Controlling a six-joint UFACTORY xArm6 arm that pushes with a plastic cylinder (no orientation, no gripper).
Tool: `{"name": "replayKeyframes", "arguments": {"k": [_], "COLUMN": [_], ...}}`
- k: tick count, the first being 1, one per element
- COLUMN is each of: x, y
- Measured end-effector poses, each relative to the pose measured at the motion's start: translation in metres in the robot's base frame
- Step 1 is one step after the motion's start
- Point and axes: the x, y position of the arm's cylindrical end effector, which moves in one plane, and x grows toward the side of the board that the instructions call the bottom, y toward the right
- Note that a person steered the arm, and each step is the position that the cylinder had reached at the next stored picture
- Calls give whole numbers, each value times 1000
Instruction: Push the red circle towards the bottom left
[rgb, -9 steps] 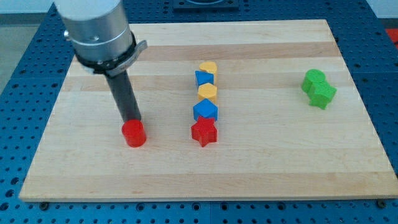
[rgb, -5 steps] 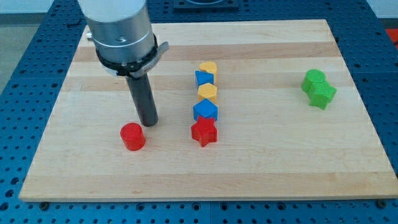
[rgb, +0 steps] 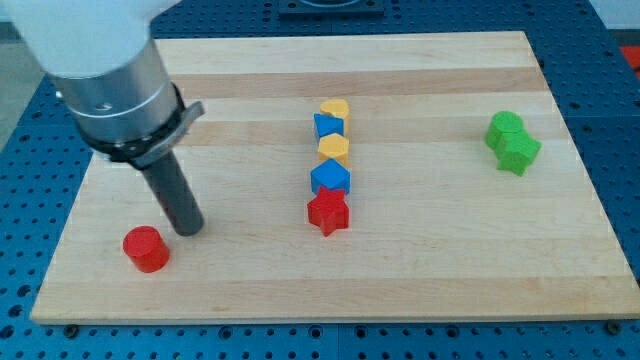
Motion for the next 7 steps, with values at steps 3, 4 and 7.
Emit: {"name": "replayKeyframes", "arguments": {"k": [3,4,7], "x": [30,31,15], "y": [-16,-42,-62]}}
